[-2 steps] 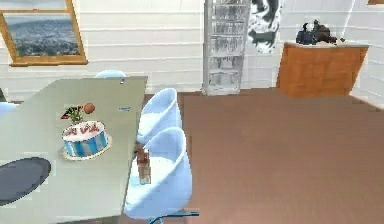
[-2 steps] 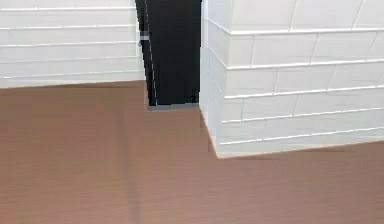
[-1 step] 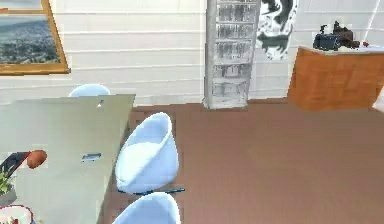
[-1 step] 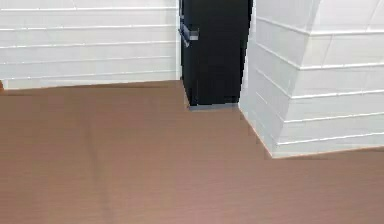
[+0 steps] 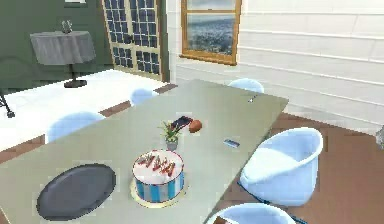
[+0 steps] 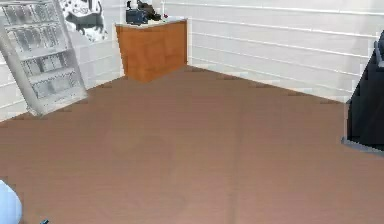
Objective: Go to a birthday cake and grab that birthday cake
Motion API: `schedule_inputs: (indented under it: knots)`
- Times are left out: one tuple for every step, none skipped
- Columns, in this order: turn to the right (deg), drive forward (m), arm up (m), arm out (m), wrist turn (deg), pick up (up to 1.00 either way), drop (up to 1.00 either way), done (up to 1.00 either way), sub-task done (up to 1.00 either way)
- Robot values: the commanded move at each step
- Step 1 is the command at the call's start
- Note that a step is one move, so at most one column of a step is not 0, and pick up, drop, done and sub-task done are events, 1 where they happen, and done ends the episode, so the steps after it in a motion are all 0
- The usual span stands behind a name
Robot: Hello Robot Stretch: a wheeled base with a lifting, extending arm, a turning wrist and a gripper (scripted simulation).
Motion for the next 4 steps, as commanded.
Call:
schedule_inputs:
  knots:
    - [-45.0,0.00,0.00,0.00,0.0,0.00,0.00,0.00,0.00]
    - [-45.0,0.00,0.00,0.00,0.0,0.00,0.00,0.00,0.00]
    - [-9.0,0.00,0.00,0.00,0.0,0.00,0.00,0.00,0.00]
    - [0.0,0.00,0.50,0.00,0.0,0.00,0.00,0.00,0.00]
